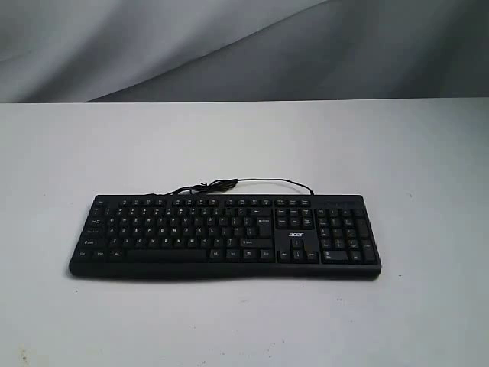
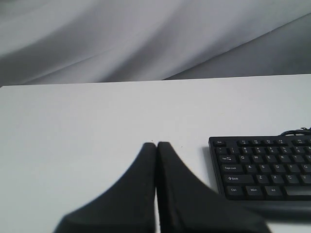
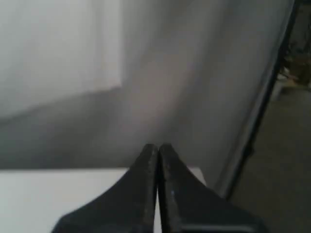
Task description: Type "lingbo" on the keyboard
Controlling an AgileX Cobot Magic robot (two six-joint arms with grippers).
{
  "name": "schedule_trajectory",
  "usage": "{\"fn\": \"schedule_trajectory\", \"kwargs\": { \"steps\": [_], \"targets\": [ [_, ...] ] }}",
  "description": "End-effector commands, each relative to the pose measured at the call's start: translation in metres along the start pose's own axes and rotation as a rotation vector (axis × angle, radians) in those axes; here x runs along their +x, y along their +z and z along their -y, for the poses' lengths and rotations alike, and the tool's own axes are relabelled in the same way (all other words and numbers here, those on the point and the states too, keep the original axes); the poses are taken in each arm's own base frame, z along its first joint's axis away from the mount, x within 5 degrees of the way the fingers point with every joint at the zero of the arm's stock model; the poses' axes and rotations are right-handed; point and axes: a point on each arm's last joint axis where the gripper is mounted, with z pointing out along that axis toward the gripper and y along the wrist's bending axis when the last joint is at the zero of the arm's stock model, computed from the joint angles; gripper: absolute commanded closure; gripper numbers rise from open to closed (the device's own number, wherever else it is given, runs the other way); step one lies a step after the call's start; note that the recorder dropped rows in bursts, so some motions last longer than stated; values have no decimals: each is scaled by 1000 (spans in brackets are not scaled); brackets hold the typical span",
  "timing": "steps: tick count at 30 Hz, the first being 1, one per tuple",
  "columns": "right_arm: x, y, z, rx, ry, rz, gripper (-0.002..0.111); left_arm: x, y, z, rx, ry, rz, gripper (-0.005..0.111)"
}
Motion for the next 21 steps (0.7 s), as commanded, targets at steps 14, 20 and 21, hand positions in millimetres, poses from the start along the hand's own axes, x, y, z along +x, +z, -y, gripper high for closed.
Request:
{"fn": "schedule_trajectory", "kwargs": {
  "steps": [14,20,21],
  "targets": [
    [86,158,-107,-832,-498,-462,108,1,0,0,1,-12,3,106],
    [150,177,-196,-1041,-670,-521,108,1,0,0,1,-12,3,106],
    [157,177,-209,-1062,-697,-514,108,1,0,0,1,-12,3,106]
  ]
}}
